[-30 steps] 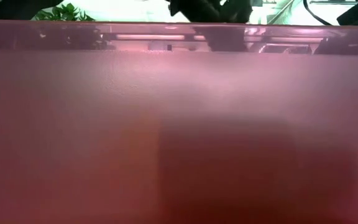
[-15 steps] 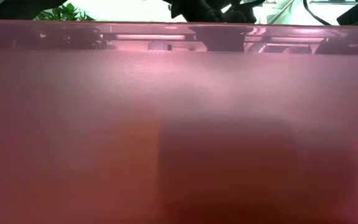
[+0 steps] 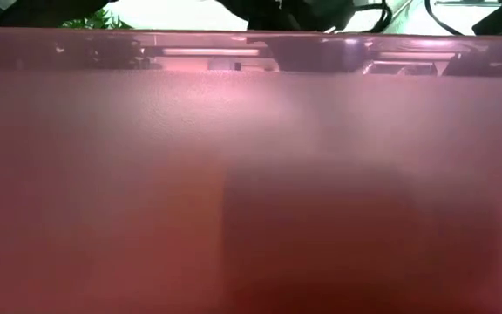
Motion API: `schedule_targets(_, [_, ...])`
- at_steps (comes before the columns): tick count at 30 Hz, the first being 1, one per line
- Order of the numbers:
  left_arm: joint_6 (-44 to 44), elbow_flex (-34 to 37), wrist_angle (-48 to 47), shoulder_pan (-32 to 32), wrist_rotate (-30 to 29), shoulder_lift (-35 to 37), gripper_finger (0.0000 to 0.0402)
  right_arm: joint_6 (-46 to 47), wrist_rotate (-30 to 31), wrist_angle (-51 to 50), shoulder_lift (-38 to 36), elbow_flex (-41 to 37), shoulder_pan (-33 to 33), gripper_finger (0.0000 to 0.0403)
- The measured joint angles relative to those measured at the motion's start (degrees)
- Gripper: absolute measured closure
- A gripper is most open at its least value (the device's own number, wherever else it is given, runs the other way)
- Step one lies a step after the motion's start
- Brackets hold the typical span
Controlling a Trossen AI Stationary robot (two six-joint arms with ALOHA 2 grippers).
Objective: Pick and place pill bottles into a basket
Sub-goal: Put the white pill bottle into the red bin
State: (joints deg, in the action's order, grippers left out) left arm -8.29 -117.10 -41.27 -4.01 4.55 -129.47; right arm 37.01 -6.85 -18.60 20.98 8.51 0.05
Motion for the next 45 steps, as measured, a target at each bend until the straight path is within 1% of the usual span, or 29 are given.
schedule_targets(9, [1.02,-0.33,3.08,-0.02,1.34,-2.16,0.0057,0.00,-0.05,-1.78,-0.01,0.07,-0.02,0.0139])
schedule_targets(13, [0.82,-0.54,5.24,-0.07,1.37,-3.39,0.0057,0.00,-0.04,-2.21,-0.01,0.07,-0.01,0.0139])
schedule_targets(15, [1.02,-0.34,4.27,-0.09,1.37,-3.73,0.0058,0.00,-0.04,-2.22,-0.01,0.07,-0.02,0.0139])
schedule_targets(17, [1.03,-0.55,6.25,-0.09,1.53,-4.65,0.0058,0.00,-0.04,-2.46,-0.01,0.07,-0.02,0.0139])
schedule_targets(20, [1.18,-0.37,5.35,-0.09,2.48,-5.00,0.0058,0.00,-0.08,-2.70,-0.01,0.07,0.00,0.0139])
schedule_targets(23, [1.09,-0.52,7.82,-0.09,2.46,-5.82,0.0058,0.00,-0.18,-3.20,0.01,0.07,0.00,0.0139])
schedule_targets(36, [2.55,-0.65,8.61,-0.55,2.73,-7.78,0.0058,-0.01,-0.20,-5.09,-0.01,0.07,-0.01,0.0139])
schedule_targets(38, [2.73,-0.30,6.83,-0.55,2.59,-8.25,0.0058,-0.01,-0.20,-5.19,-0.01,0.07,0.00,0.0139])
schedule_targets(41, [2.70,-0.43,8.94,-0.50,2.61,-8.67,0.0058,0.00,-0.22,-5.39,-0.01,0.07,0.00,0.0139])
schedule_targets(45, [2.73,-0.42,8.14,-0.50,2.61,-8.82,0.0058,-0.02,-0.22,-5.62,-0.01,0.07,0.00,0.0139])
